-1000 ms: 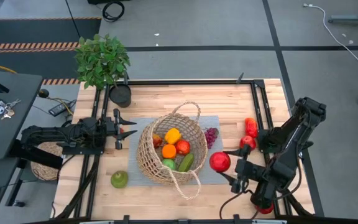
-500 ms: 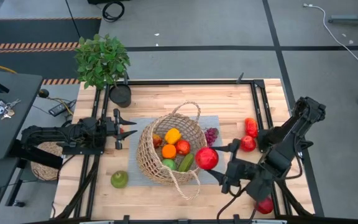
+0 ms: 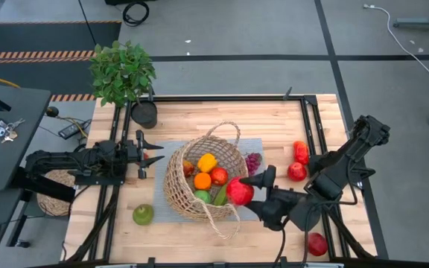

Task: Build produce basket
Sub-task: Put the red apple into the brown basket

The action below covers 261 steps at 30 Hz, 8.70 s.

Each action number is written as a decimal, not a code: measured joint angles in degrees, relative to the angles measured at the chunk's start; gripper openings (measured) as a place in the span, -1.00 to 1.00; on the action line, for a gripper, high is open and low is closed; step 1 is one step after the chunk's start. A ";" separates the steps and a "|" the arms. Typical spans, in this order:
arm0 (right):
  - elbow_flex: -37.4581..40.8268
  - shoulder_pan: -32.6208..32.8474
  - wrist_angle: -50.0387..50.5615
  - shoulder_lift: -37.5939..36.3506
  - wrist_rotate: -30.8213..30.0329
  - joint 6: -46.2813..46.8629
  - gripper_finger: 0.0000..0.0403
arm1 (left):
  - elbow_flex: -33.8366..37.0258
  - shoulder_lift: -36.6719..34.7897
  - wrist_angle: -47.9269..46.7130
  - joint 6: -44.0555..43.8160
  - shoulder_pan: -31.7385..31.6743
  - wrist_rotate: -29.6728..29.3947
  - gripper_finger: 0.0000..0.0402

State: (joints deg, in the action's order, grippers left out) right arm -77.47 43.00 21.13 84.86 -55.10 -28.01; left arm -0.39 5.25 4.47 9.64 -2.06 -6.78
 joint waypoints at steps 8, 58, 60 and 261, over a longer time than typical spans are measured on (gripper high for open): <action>0.00 -2.22 -0.98 0.00 -2.29 -21.57 0.83 | -0.01 0.00 0.00 0.01 0.00 0.00 -0.20; 0.87 -37.92 3.39 0.44 64.77 -0.34 0.83 | 0.00 -0.01 0.00 0.01 -0.01 0.01 -0.20; 0.87 -39.27 7.43 0.44 65.43 1.74 0.83 | 0.00 0.00 0.00 -0.01 -0.01 0.01 -0.20; 10.05 -42.47 -22.57 7.11 51.51 25.45 0.95 | -17.39 24.90 11.64 -29.99 0.13 2.76 -0.20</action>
State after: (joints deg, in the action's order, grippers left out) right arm -67.42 0.53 -1.44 91.97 -3.59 -2.56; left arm -17.78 30.15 16.11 -20.36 -1.93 -4.02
